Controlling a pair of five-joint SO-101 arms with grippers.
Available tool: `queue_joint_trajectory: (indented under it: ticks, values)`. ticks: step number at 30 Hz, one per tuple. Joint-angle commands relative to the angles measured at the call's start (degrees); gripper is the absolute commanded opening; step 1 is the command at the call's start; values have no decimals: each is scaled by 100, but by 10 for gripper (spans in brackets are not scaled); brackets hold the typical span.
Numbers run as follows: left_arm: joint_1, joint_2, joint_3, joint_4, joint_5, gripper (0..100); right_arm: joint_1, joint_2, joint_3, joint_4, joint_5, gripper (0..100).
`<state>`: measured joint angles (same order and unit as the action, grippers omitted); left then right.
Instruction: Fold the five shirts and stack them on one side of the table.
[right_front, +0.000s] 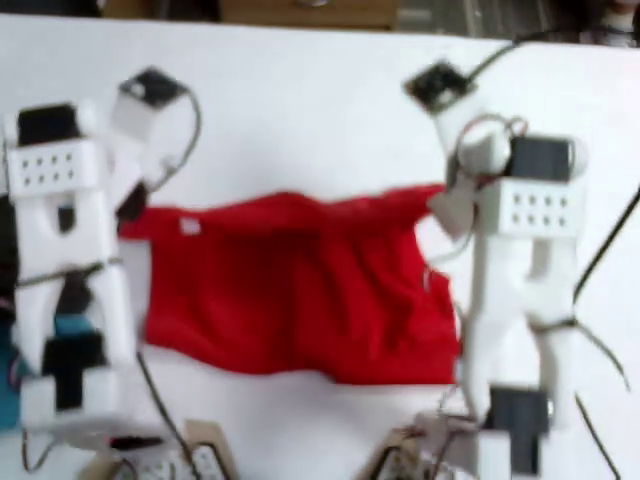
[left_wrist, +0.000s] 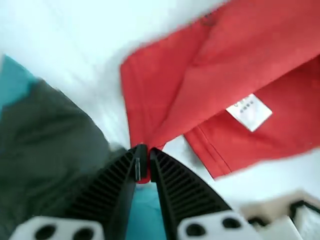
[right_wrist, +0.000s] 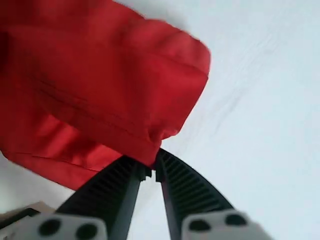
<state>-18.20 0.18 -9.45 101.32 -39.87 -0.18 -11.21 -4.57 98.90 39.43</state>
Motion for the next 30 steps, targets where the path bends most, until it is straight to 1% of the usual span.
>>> queue_joint_trajectory:
  ticks: [1, 5, 8, 12, 15, 20, 22, 25, 28, 30]
  values:
    - [-44, -1125, 1086, 88, -158, 23, -22, -1332, 1495, -497, 88, 20]
    - [-53, -1969, 2404, -9, -422, 23, -13, -2448, 3516, -1077, 369, 20]
    - [-53, -2497, 3231, -167, -457, 23, 4, -3125, 5029, -1657, 598, 20]
    - [-53, -3051, 4242, -387, -589, 23, 4, -3890, 6497, -2237, 668, 20]
    - [-53, -3341, 4884, -589, -615, 23, 145, -4286, 6778, -2343, 747, 20]
    - [-53, -3596, 5684, -905, -615, 23, 549, -4453, 7121, -2343, 1407, 20]
    - [-53, -3622, 5877, -1108, -615, 23, 743, -4453, 7446, -2563, 1741, 20]
    - [-35, -3569, 6088, -1415, -642, 23, 884, -4453, 8070, -3090, 1996, 20]
    - [-26, -3464, 6281, -1495, -985, 23, 892, -4453, 8466, -3547, 2022, 20]
    - [-44, -3367, 6396, -1495, -1073, 23, 875, -4453, 8589, -3679, 2022, 20]
